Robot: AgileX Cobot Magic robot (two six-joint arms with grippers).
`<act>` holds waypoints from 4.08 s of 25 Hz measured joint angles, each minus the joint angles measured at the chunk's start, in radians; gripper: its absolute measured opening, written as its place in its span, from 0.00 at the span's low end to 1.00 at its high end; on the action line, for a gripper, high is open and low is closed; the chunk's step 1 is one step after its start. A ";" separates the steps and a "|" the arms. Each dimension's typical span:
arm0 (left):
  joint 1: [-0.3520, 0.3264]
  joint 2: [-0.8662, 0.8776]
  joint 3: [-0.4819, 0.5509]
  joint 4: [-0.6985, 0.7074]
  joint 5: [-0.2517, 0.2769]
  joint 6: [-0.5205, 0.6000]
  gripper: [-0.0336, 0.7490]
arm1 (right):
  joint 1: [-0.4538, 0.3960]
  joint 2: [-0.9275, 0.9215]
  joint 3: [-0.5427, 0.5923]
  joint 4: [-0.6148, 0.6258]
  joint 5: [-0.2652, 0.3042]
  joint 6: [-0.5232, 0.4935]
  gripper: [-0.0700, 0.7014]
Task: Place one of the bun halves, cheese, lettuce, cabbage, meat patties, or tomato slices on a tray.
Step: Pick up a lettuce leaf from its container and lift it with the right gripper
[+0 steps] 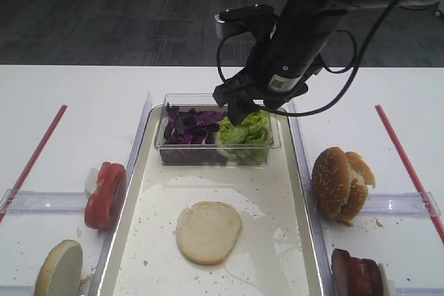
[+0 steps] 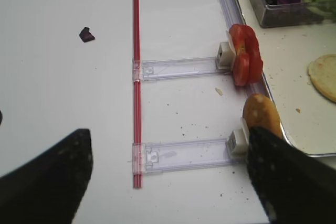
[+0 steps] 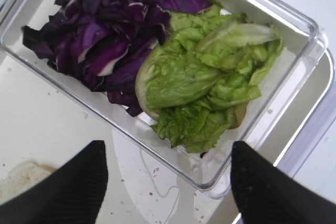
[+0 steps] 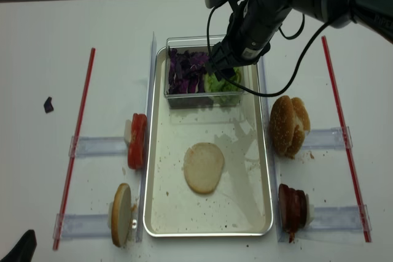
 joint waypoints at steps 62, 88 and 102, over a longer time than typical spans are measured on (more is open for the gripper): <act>0.000 -0.002 0.000 0.000 0.000 0.000 0.75 | 0.000 0.363 -0.397 -0.126 0.225 0.101 0.60; 0.000 -0.002 0.000 0.000 0.000 0.000 0.75 | 0.004 0.399 -0.409 -0.130 0.210 0.101 0.35; 0.000 -0.002 0.000 0.000 0.000 0.000 0.75 | 0.004 0.400 -0.429 -0.142 0.235 0.102 0.16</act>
